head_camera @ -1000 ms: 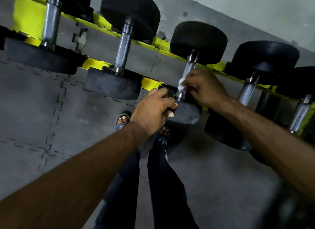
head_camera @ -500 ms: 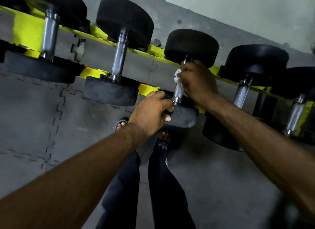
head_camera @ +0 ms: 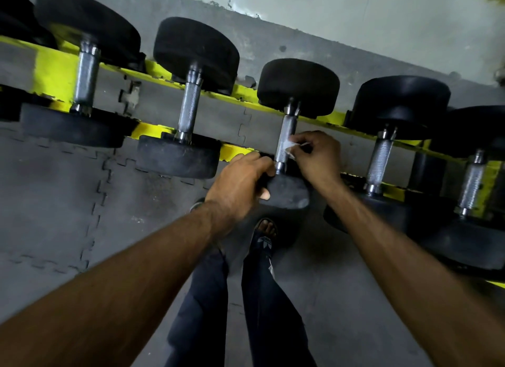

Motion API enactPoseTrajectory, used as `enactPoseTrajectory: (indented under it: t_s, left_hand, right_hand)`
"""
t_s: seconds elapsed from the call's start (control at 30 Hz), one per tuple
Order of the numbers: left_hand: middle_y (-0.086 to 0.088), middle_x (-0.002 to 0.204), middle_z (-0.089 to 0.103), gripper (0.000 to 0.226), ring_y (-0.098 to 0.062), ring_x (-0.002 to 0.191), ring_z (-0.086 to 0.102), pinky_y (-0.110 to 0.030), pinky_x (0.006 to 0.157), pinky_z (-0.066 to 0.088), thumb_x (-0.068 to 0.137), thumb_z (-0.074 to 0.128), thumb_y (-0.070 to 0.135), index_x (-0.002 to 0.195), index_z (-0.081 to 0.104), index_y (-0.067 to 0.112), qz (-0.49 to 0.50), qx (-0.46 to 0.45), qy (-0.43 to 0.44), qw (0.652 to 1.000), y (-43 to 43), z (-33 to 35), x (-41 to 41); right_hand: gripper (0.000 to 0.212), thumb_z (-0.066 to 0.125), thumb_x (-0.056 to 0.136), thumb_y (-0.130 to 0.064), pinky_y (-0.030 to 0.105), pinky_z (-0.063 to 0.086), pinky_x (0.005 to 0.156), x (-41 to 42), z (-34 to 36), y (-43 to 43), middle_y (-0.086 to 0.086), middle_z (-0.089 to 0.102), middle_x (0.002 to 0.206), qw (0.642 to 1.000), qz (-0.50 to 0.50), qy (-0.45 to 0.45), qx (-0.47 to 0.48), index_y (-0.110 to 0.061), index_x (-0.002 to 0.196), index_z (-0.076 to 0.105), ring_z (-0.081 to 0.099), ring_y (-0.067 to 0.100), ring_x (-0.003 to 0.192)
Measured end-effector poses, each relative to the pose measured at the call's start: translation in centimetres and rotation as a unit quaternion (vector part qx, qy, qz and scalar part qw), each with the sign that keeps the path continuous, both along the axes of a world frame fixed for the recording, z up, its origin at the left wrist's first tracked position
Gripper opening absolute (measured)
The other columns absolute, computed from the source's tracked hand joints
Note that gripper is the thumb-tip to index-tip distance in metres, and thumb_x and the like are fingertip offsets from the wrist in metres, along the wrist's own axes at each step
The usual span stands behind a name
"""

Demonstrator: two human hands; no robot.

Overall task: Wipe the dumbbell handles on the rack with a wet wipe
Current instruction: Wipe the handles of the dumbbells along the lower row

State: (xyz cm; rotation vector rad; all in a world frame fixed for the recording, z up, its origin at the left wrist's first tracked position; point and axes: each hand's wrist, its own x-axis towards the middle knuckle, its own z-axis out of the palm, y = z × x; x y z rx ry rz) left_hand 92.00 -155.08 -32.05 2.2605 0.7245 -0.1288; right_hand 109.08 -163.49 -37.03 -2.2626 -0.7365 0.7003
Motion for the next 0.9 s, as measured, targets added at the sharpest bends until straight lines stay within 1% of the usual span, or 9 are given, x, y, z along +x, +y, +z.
enactPoseTrajectory:
  t_s: [0.07,0.17,0.27,0.37,0.43,0.53,0.67,0.8,0.9]
  left_hand:
    - [0.0,0.096,0.058,0.038,-0.024,0.093,0.051,-0.035,0.071,0.043,0.064,0.077,0.002,0.097,0.066,0.016,0.004,-0.015,0.013,1.0,0.1,0.6,0.4]
    - [-0.005,0.095,0.06,0.033,-0.027,0.09,0.056,-0.036,0.073,0.048,0.06,0.081,0.005,0.087,0.065,0.014,-0.002,-0.027,0.054,0.998,0.6,1.5,1.5]
    - [-0.006,0.095,0.062,0.036,-0.027,0.089,0.058,-0.034,0.074,0.048,0.058,0.087,0.007,0.085,0.066,0.015,0.005,-0.043,0.095,0.995,1.0,2.0,2.4]
    - [-0.005,0.095,0.061,0.037,-0.027,0.09,0.059,-0.036,0.078,0.051,0.059,0.089,0.007,0.083,0.063,0.017,-0.006,-0.042,0.107,0.993,1.1,2.1,2.7]
    - [-0.003,0.093,0.059,0.037,-0.025,0.089,0.057,-0.035,0.079,0.051,0.06,0.089,0.007,0.085,0.064,0.016,-0.006,-0.042,0.105,0.994,1.1,2.1,2.6]
    - [-0.001,0.091,0.055,0.037,-0.024,0.089,0.057,-0.033,0.078,0.051,0.06,0.088,0.007,0.082,0.06,0.02,-0.009,-0.041,0.102,0.994,1.2,1.9,2.3]
    - [0.0,0.093,0.054,0.042,-0.022,0.086,0.054,-0.028,0.074,0.046,0.061,0.088,0.006,0.078,0.053,0.022,-0.018,-0.04,0.1,0.994,1.1,2.1,2.2]
    - [-0.002,0.093,0.057,0.042,-0.023,0.088,0.057,-0.026,0.073,0.044,0.062,0.088,0.005,0.074,0.051,0.021,-0.022,-0.046,0.113,0.992,1.3,2.5,2.5]
    - [-0.002,0.089,0.062,0.048,-0.024,0.088,0.061,-0.032,0.075,0.053,0.058,0.089,0.004,0.065,0.045,0.023,-0.013,-0.061,0.109,0.992,1.3,2.6,2.4]
  right_hand:
    - [0.018,0.079,0.077,-0.014,0.012,0.047,0.08,0.2,0.2,0.0,0.001,0.07,0.095,1.0,0.016,-0.002,-0.009,-0.015,0.095,0.078,0.065,0.012,0.084]
    - [0.027,0.078,0.079,-0.015,0.031,0.051,0.09,0.2,0.8,-0.2,0.01,0.067,0.105,0.994,0.101,-0.008,-0.029,-0.012,0.105,0.077,0.064,0.022,0.096]
    - [0.027,0.076,0.082,-0.02,0.035,0.052,0.09,0.5,1.0,-0.7,0.011,0.068,0.106,0.988,0.149,-0.01,-0.047,-0.013,0.108,0.076,0.065,0.024,0.095]
    - [0.015,0.074,0.084,-0.028,0.029,0.05,0.077,0.7,0.8,0.3,0.006,0.075,0.091,0.996,0.077,-0.046,-0.028,-0.018,0.094,0.08,0.067,0.017,0.082]
    - [0.015,0.071,0.085,-0.03,0.032,0.049,0.071,0.6,0.6,1.4,0.003,0.075,0.079,0.999,-0.004,-0.055,0.001,-0.018,0.084,0.079,0.066,0.015,0.074]
    - [0.013,0.071,0.083,-0.027,0.034,0.047,0.071,-0.3,0.2,2.0,0.004,0.073,0.087,0.995,-0.074,-0.072,-0.001,-0.017,0.091,0.072,0.065,0.022,0.081]
    - [0.01,0.076,0.078,-0.021,0.031,0.043,0.067,-0.8,0.4,1.2,0.001,0.07,0.082,0.997,-0.009,-0.076,-0.026,-0.015,0.081,0.068,0.065,0.022,0.08]
    - [0.02,0.086,0.073,-0.034,0.026,0.051,0.069,-0.3,1.7,1.6,0.0,0.075,0.077,0.996,0.05,0.033,-0.061,-0.015,0.078,0.08,0.069,0.011,0.074]
    - [0.014,0.081,0.078,-0.027,0.024,0.04,0.063,-0.2,1.3,1.4,0.004,0.075,0.079,0.998,-0.001,-0.037,-0.04,-0.014,0.08,0.08,0.068,0.014,0.075]
